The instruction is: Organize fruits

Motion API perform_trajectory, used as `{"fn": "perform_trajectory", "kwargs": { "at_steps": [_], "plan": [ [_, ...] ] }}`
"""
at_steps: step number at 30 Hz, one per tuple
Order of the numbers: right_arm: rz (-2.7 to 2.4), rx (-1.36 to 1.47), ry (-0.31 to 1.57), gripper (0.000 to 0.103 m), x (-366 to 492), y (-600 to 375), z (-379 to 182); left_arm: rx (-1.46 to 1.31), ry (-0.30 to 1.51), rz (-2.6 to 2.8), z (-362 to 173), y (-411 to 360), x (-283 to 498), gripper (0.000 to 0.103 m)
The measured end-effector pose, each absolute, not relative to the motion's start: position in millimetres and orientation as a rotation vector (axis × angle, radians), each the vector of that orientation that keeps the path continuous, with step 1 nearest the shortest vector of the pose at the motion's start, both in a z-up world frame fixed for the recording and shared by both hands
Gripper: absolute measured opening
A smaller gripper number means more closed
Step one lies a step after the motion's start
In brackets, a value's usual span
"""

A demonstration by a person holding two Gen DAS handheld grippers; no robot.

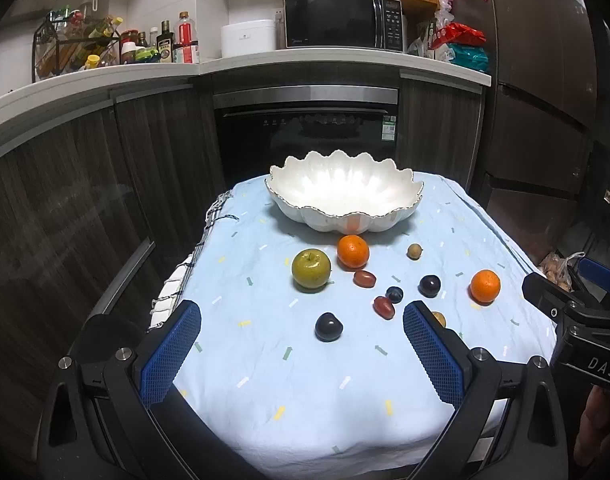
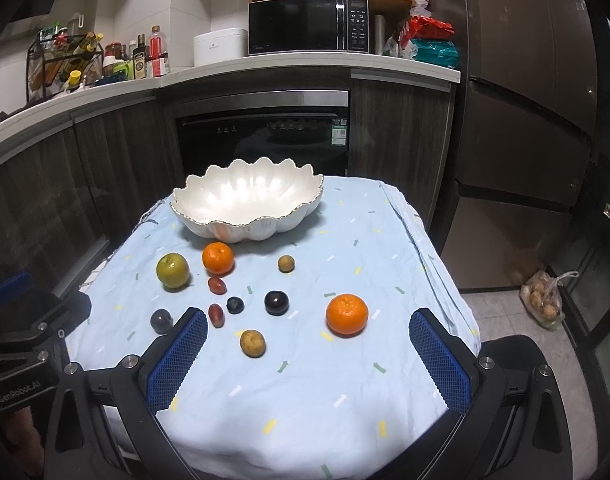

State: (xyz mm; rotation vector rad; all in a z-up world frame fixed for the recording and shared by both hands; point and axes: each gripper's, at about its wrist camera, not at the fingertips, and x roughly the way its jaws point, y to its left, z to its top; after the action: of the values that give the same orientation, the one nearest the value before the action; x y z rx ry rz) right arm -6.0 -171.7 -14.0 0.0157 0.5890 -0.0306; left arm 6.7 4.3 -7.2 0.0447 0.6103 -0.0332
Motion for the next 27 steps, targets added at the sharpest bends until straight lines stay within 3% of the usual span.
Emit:
{"fn": "perform_trajectory", "kwargs": {
  "at_steps": [27],
  "plan": [
    [-0.075, 0.022, 0.600, 0.103, 5, -176, -18, 0.044, 0.637, -0.024, -15, 8, 20, 0.103]
  ]
}}
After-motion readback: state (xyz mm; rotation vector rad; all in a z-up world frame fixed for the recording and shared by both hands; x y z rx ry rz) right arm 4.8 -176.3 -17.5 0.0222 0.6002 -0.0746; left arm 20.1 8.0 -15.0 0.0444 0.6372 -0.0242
